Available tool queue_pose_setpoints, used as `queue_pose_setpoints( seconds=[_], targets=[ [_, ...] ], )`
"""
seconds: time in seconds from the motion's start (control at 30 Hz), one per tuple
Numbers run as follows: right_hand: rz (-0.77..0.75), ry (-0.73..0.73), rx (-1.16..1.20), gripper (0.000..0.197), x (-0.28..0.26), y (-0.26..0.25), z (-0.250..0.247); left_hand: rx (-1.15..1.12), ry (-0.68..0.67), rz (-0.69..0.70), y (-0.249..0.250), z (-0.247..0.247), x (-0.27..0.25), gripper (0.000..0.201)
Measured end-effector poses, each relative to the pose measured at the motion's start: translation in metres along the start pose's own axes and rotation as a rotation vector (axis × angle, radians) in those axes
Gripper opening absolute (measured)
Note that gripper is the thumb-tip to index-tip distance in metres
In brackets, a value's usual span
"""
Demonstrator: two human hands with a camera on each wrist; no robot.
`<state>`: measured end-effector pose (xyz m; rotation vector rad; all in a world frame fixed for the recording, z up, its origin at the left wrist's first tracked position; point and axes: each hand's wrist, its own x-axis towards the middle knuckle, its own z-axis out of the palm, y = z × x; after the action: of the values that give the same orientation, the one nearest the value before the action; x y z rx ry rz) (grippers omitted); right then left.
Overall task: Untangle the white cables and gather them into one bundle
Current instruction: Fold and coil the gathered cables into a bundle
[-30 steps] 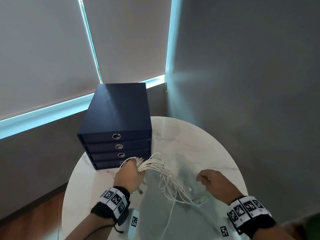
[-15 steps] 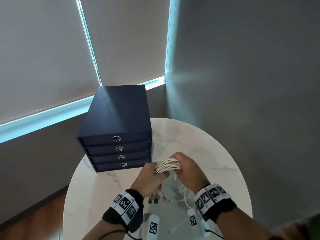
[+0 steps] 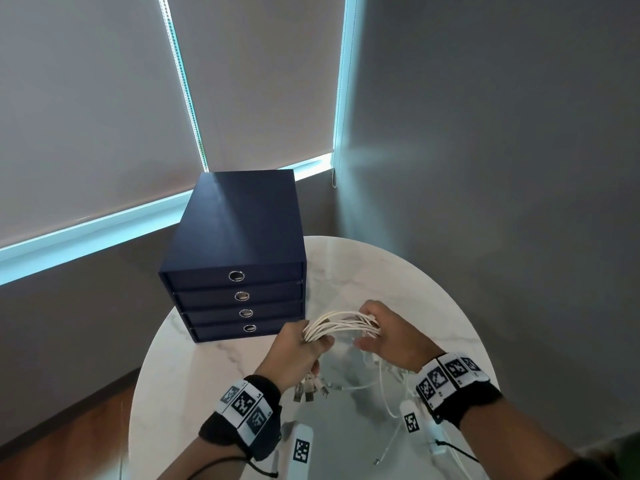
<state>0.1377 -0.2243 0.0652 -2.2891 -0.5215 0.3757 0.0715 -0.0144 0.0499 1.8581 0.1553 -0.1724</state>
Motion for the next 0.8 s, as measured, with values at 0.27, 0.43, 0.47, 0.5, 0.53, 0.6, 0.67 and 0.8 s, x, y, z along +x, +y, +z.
queue_pose_setpoints(
  seconds=[0.27,0.43,0.47,0.5,0.53,0.6,0.67,0.8],
  targets=[
    [-0.140,-0.043,-0.032,0.042,0.006,-0.017,0.014,0.085,-0.072,0.137,0.012,0.011,-0.005,0.003],
    [0.050,-0.115,0.082,0.014,-0.003,-0.004,0.011,0.156,-0.010,0.112,0.004,-0.004,-0.003,0.006],
    [0.059,-0.124,0.041,0.017,-0.004,-0.002,0.008,0.167,0.000,0.103,0.001,-0.007,-0.003,0.006],
    [0.060,-0.129,-0.003,0.018,-0.004,-0.001,0.005,0.177,0.016,0.090,-0.003,-0.008,-0.002,0.006],
    [0.070,-0.136,-0.024,0.018,-0.003,0.001,-0.001,0.191,0.037,0.075,-0.007,-0.010,-0.002,0.005],
    [0.104,-0.165,0.029,0.017,-0.001,0.004,-0.014,0.227,0.064,0.044,-0.013,-0.010,-0.004,0.004],
    [0.101,-0.189,0.082,0.017,0.000,0.003,-0.024,0.217,0.058,0.018,-0.014,-0.010,-0.005,0.001],
    [0.013,-0.132,-0.011,0.031,0.004,-0.005,-0.038,0.153,-0.025,0.006,-0.008,-0.007,-0.003,0.013]
  ],
)
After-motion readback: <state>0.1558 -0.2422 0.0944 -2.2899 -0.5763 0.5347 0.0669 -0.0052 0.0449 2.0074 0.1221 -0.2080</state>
